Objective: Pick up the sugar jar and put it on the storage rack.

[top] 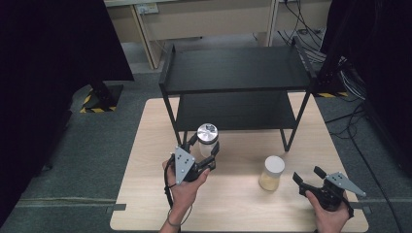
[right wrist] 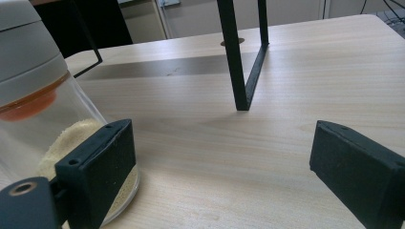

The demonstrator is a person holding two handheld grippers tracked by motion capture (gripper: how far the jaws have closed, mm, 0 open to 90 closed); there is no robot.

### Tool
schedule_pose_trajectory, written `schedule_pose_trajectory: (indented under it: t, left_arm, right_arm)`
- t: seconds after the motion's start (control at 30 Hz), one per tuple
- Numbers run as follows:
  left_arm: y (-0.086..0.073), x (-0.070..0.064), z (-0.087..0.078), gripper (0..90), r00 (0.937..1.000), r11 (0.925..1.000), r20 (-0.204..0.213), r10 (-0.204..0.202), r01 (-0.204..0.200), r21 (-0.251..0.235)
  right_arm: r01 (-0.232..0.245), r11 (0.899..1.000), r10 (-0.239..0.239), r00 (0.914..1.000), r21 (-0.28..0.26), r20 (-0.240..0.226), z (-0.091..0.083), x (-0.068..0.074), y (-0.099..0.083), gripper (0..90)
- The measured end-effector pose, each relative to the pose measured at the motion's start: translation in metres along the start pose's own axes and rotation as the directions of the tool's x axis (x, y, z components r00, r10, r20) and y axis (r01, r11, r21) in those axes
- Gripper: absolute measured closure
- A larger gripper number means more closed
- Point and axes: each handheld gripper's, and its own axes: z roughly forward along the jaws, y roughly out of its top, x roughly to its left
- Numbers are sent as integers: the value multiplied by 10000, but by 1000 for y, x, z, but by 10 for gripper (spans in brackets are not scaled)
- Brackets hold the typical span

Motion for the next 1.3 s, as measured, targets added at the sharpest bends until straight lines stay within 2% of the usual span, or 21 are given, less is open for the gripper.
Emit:
schedule_pose_trajectory:
  t: [0.43, 0.73, 1.13, 1.3]
  left_arm:
    - [29, 0, 2, 306, 9988, 9993, -449, 200, -214, -302]
    - [44, 2, 5, 306, 9981, 9983, -594, 154, -187, -559]
    - [78, 6, 12, 306, 9949, 9962, -991, 188, -271, -827]
    - [86, 7, 13, 306, 9948, 9958, -1002, 168, -257, -882]
  right_arm:
    - [-61, 10000, 61, 10000, -11, 7, 0, 0, 0, 85]
    - [-81, 10000, 81, 10000, -13, 9, 0, -1, 0, 85]
    - [-127, 9999, 127, 9999, -2, 15, 0, -1, 0, 85]
    - [-146, 9999, 146, 9999, -14, 20, 0, -1, 0, 85]
